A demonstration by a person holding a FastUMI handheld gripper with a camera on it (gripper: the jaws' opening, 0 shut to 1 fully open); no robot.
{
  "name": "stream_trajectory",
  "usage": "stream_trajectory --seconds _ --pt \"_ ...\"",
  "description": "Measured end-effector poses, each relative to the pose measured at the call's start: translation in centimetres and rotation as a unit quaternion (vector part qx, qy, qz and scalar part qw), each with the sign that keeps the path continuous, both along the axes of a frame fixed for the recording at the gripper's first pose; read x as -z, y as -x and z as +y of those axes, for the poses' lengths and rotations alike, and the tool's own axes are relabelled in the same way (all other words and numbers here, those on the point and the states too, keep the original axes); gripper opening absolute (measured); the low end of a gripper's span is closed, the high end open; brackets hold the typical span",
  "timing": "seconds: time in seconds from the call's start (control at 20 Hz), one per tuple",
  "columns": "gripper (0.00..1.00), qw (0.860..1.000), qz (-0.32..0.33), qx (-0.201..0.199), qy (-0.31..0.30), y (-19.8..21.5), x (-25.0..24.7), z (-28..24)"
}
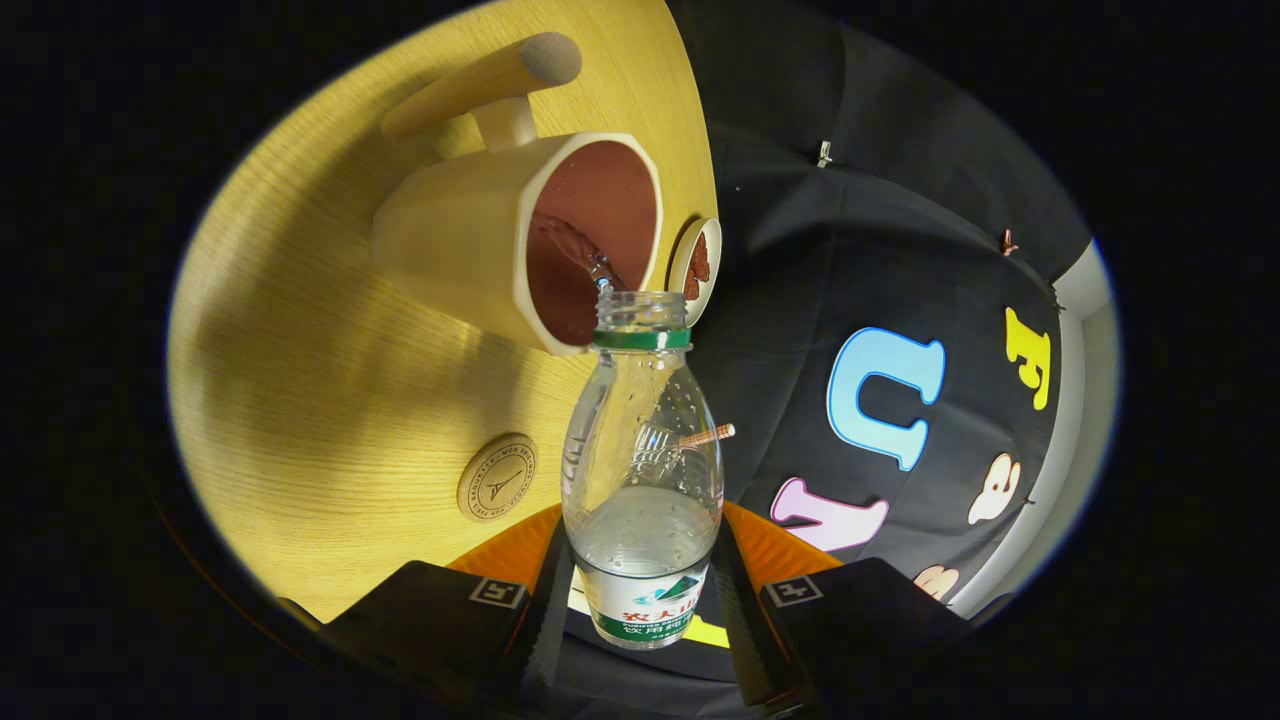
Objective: Take the bottle from table, then pour the juice into the cup, finally place the bottle on the coaster
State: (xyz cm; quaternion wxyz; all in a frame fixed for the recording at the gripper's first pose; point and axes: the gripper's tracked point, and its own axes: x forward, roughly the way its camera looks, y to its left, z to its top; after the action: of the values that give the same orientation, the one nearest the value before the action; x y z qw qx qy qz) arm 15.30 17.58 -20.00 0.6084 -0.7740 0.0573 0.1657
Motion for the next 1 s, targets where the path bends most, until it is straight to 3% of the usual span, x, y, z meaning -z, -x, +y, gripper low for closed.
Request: stream_trajectory --seconds 1.0 --pt "0.71 0.995 -0.023 -0.074 0.064 -0.6 -1.6 1.8"
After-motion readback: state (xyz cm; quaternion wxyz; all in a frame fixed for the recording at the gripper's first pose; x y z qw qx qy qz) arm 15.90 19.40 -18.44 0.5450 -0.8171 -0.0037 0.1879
